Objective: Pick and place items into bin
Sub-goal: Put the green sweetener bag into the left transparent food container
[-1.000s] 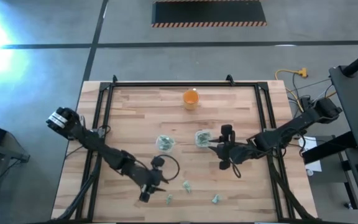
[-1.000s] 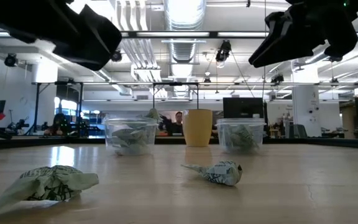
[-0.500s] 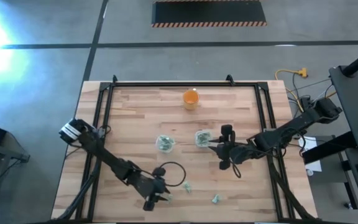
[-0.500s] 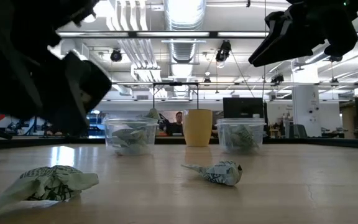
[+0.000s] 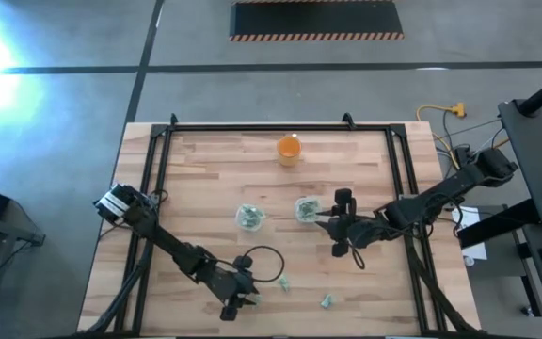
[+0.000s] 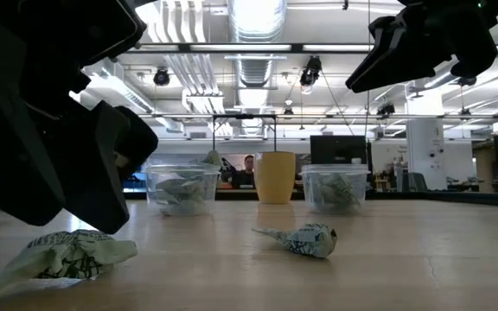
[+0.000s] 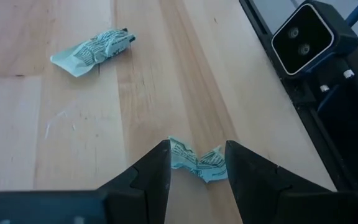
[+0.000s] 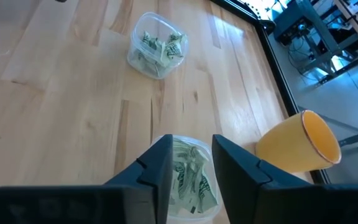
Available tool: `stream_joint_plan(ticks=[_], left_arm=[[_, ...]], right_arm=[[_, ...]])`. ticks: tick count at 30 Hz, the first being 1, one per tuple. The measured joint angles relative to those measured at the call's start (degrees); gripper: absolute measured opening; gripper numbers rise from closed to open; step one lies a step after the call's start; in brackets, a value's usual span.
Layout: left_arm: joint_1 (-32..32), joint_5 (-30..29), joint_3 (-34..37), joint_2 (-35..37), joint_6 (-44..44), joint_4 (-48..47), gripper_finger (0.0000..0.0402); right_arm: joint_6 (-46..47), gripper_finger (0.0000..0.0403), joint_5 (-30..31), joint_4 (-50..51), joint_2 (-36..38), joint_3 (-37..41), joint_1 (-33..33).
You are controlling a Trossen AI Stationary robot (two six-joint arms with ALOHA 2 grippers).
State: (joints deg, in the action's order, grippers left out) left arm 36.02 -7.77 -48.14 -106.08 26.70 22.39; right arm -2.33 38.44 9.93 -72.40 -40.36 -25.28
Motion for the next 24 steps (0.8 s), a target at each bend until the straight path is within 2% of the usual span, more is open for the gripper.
stream_joint_plan(ticks=[5,11,18,21,24], left_arm=[[0.0,0.0,0.0,-0.7,0.0,0.4,0.0135],[0.0,0.4,0.0,-3.4,0.0,5.3,0.0135],[0.0,0.5,0.0,-3.8,-0.1,5.6,0.0132],[0.0,0.4,0.0,-3.8,-0.9,5.4,0.0112],[0.0,0.4,0.0,-3.8,-2.0,5.3,0.0074]], right_arm=[[0.2,0.0097,0.0,0.0,0.0,0.0,0.0],[0.2,0.0097,0.0,0.1,0.0,0.0,0.0],[0.2,0.0100,0.0,0.1,0.0,0.0,0.0],[0.2,0.0095,0.0,0.1,0.0,0.0,0.0],[0.2,0.0090,0.0,0.1,0.0,0.0,0.0]])
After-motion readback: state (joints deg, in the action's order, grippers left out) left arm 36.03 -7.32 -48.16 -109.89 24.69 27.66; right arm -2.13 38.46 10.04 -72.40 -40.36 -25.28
